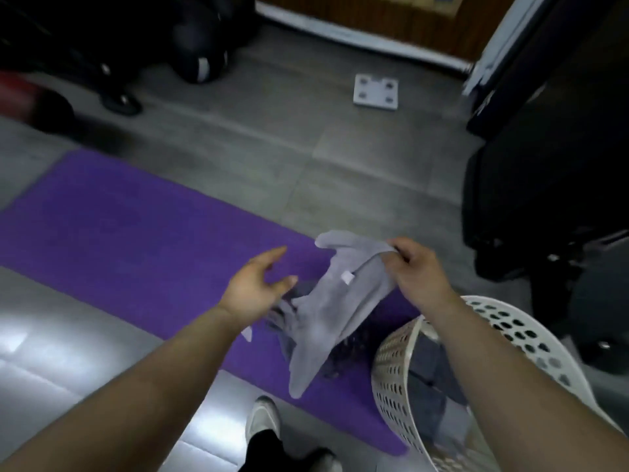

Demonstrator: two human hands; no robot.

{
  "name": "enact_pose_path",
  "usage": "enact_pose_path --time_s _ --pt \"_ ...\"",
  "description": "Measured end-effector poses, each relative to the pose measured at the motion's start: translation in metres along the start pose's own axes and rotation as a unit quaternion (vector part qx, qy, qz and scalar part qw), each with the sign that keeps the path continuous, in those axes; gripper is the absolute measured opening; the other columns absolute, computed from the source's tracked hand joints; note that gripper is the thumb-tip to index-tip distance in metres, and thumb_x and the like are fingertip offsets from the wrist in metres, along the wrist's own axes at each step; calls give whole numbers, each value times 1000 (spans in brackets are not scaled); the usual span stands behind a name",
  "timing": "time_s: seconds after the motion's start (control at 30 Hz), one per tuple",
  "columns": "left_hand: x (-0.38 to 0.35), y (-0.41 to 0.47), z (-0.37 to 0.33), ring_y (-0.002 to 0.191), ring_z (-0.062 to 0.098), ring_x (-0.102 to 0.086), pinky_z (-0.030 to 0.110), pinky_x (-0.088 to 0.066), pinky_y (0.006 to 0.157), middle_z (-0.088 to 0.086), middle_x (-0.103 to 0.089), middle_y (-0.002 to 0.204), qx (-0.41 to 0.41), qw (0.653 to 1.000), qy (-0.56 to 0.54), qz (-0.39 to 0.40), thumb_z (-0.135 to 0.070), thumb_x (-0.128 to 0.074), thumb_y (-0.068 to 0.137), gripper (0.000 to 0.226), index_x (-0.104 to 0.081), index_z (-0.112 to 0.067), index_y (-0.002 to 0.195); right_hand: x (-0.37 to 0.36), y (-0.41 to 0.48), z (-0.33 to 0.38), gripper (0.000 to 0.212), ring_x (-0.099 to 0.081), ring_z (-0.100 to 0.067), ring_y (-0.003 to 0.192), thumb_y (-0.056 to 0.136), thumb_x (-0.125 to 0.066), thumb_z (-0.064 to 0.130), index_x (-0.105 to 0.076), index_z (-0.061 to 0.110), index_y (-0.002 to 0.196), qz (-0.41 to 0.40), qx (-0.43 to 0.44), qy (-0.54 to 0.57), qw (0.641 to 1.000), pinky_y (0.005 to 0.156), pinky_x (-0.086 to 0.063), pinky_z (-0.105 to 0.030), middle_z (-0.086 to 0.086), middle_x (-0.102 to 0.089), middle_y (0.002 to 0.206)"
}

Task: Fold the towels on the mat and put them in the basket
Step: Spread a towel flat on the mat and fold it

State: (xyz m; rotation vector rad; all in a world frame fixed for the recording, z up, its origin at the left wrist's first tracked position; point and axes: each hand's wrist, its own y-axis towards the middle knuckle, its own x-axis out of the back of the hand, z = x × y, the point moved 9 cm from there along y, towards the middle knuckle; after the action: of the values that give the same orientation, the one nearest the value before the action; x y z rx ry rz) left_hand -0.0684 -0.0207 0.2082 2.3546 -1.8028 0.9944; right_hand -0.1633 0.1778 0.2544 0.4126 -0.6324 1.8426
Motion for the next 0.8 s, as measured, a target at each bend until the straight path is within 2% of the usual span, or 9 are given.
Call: enact_pose_path --time_s 0.07,0.27,0.33,0.4,0.47,0.57,0.63,0.73,0.8 --pt "19 -30 -65 112 9 -45 22 -37 96 1 -48 126 -58 997 -54 8 -10 -64 83 58 -40 -11 135 26 -21 71 19 -47 14 50 88 -46 -6 -64 -5 94 28 63 12 998 53 -35 -3 -5 -53 79" --pt "81 -110 -184 117 1 -32 10 -26 93 -9 -37 124 -193 980 -43 -23 -6 -63 83 63 -34 -16 139 66 -93 228 19 -49 17 56 90 -48 -1 -64 3 99 76 208 63 973 60 -37 1 11 -55 75" --pt "105 -130 -212 105 4 -45 9 -33 82 -6 -50 113 -225 974 -12 -32 -6 -61 84 39 -53 -10 122 75 -113 262 18 -50 18 54 91 -47 0 -63 7 99 84 230 89 965 60 -37 2 14 -55 74" --pt "126 -144 -231 72 -1 -53 11 -40 61 -1 -60 84 -230 973 0 -18 -8 -61 84 5 -63 -13 85 81 -128 285 18 -50 18 53 91 -47 2 -61 13 91 83 247 87 962 58 -37 1 15 -55 72" --pt "150 -151 -246 51 -5 -48 10 -36 53 -9 -56 59 -263 963 31 -38 -5 -63 83 24 -57 -19 64 87 -136 299 23 -49 14 50 91 -50 5 -58 19 75 67 258 79 960 54 -36 -2 16 -54 64" --pt "196 -156 -258 49 -12 -48 11 -38 59 -16 -57 51 -303 949 3 -82 5 -59 82 19 -65 -12 75 76 -141 299 29 -42 2 44 89 -57 15 -51 22 61 79 224 27 971 47 -32 -11 11 -47 54" --pt "234 -159 -257 47 -13 -49 3 -38 54 -18 -58 47 -305 942 -49 -130 8 -53 84 23 -62 -12 82 48 -140 290 26 -42 2 37 87 -60 12 -51 18 63 122 182 0 976 40 -31 -8 10 -49 48" --pt "287 -155 -244 59 4 -52 12 -44 59 2 -57 64 -293 930 -146 -166 -1 -50 89 20 -59 -7 71 1 -134 293 5 -54 0 61 84 -64 10 -64 8 88 138 155 10 978 53 -39 -3 2 -60 71" --pt "312 -150 -239 66 13 -52 22 -45 64 6 -57 72 -295 930 -163 -149 -6 -51 90 18 -59 -7 73 -34 -126 309 23 -54 -8 86 81 -67 19 -60 14 103 145 147 17 978 76 -42 -12 3 -57 91"
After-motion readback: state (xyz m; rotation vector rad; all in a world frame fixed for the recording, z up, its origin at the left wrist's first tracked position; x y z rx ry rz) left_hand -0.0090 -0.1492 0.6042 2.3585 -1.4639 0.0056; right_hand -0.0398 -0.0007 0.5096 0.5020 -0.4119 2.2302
